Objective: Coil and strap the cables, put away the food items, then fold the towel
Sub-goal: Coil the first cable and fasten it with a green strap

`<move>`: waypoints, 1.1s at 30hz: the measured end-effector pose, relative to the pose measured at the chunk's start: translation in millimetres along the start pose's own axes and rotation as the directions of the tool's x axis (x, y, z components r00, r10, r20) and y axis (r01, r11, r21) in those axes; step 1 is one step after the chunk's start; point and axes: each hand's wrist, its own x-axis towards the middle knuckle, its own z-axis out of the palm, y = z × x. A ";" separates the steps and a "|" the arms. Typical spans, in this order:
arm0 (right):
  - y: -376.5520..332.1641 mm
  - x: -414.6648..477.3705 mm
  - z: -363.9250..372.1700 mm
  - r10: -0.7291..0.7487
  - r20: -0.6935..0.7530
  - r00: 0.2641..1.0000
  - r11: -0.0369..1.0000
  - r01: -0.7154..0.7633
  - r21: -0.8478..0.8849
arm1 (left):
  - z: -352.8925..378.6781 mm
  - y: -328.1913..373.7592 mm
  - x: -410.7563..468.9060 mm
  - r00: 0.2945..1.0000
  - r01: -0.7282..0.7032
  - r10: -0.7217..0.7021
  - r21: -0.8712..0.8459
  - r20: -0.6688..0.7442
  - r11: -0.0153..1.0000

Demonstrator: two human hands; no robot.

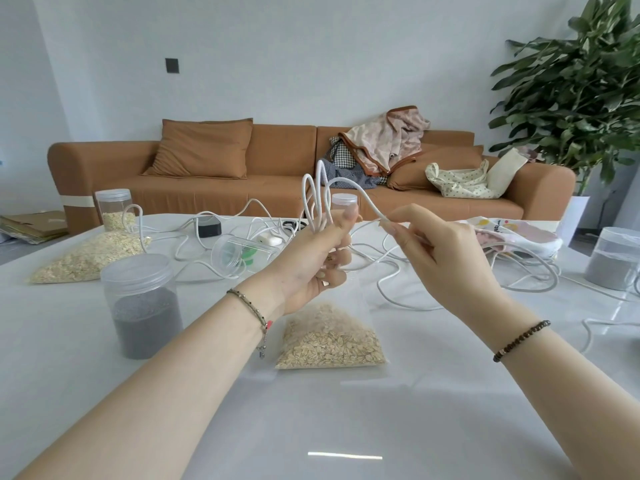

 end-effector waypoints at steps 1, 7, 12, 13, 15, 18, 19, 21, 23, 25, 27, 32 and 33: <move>-0.5 -0.9 1.5 -0.006 0.018 1.000 1.000 0.006 -0.004 | 1.9 -0.2 -1.1 1.000 -0.017 0.017 0.033 0.006 0.999; -7.3 -4.7 8.5 -0.003 0.101 0.995 0.999 -0.002 0.052 | 10.3 1.8 -6.7 0.997 -0.056 0.057 -0.015 0.047 0.998; -8.9 -3.8 4.8 0.006 0.154 0.988 0.997 -0.019 0.081 | -0.1 7.4 1.9 0.985 -0.165 0.153 -0.184 -0.079 0.969; -7.9 -3.3 3.2 0.012 0.146 0.989 0.997 -0.023 0.069 | -4.0 9.7 3.5 0.981 -0.187 0.166 -0.248 -0.103 0.950; -7.0 -2.3 0.6 0.003 0.108 0.994 1.000 -0.005 0.025 | -9.5 13.8 4.6 0.979 -0.198 0.166 -0.353 -0.118 0.914; -9.4 -1.7 0.3 -0.074 0.070 0.995 0.995 0.079 -0.060 | -9.7 14.6 2.5 0.989 -0.148 0.135 -0.347 -0.062 0.926; -10.3 -2.0 1.0 -0.093 0.070 0.993 0.993 0.098 -0.072 | -8.5 13.9 1.8 0.991 -0.135 0.128 -0.314 -0.041 0.940; -11.4 -3.1 2.4 -0.113 0.078 0.990 0.990 0.120 -0.081 | -7.9 11.3 1.0 0.993 -0.111 0.114 -0.274 -0.005 0.955; -12.1 -3.9 3.6 -0.121 0.098 0.988 0.987 0.130 -0.094 | -8.5 9.0 0.4 0.996 -0.079 0.085 -0.251 0.013 0.965; -12.0 -4.6 4.3 -0.121 0.113 0.986 0.986 0.133 -0.103 | -7.0 6.8 -0.3 0.998 -0.054 0.059 -0.192 0.019 0.980; -11.4 -4.6 4.3 -0.114 0.128 0.985 0.986 0.129 -0.110 | -4.6 5.1 -0.7 0.999 -0.036 0.037 -0.116 0.008 0.993; -7.7 -4.9 6.4 -0.097 0.194 0.976 0.986 0.120 -0.113 | -5.8 3.3 3.6 1.000 -0.027 0.027 -0.032 0.003 0.999; -7.7 -5.3 6.5 -0.087 0.200 0.976 0.988 0.111 -0.109 | -6.7 2.6 4.6 1.000 -0.024 0.024 -0.051 0.001 0.998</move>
